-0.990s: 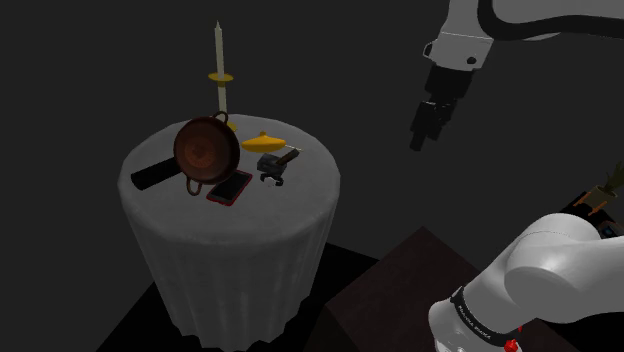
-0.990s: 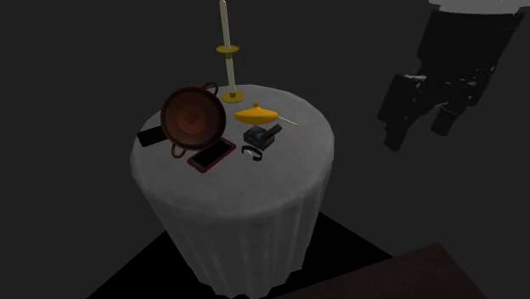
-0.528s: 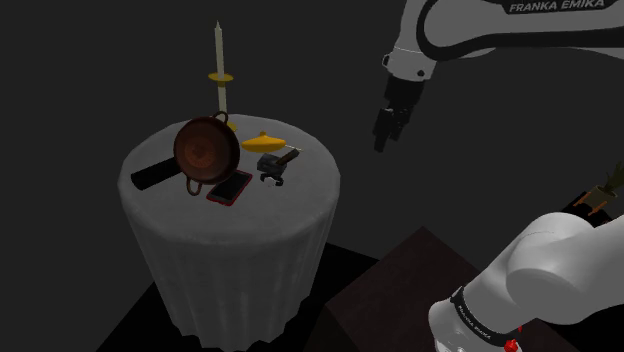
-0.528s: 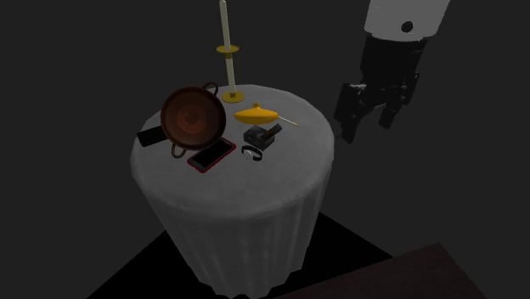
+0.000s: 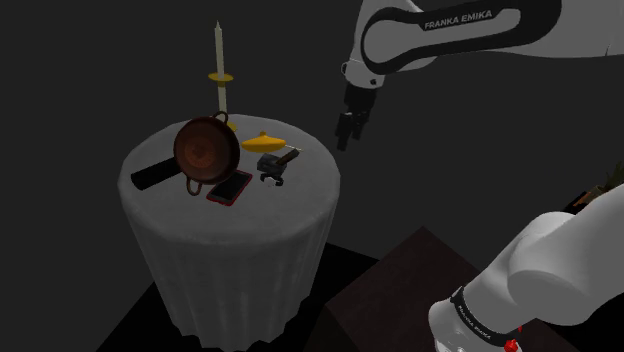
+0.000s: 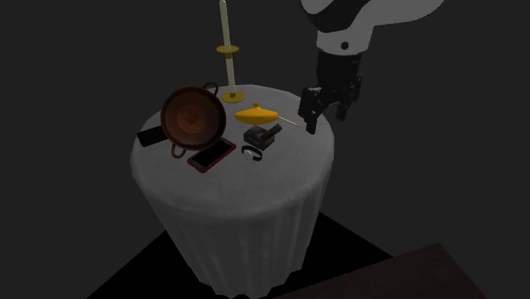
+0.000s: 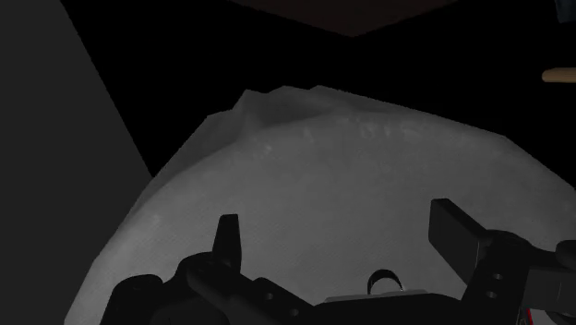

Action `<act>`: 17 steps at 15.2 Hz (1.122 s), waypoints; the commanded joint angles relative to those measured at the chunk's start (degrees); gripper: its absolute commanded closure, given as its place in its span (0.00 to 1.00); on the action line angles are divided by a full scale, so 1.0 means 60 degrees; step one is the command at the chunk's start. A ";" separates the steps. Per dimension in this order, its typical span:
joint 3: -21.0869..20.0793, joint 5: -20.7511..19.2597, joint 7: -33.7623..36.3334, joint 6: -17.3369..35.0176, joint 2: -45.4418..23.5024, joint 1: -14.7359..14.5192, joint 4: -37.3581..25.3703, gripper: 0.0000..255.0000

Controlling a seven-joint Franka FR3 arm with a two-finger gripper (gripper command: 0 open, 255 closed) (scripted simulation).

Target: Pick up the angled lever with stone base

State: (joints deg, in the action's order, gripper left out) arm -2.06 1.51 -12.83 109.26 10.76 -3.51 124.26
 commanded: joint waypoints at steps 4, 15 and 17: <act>-0.0141 0.0001 -0.0389 0.0694 -0.1721 -0.0168 -0.1181 0.00; -0.0504 -0.0227 -0.1074 0.1137 -0.5590 -0.0580 -0.4924 0.00; -0.0519 -0.0250 -0.1108 0.1228 -0.5848 -0.0611 -0.5106 0.00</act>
State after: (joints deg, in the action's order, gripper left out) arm -5.13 0.10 -19.28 116.38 -23.09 -7.10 94.69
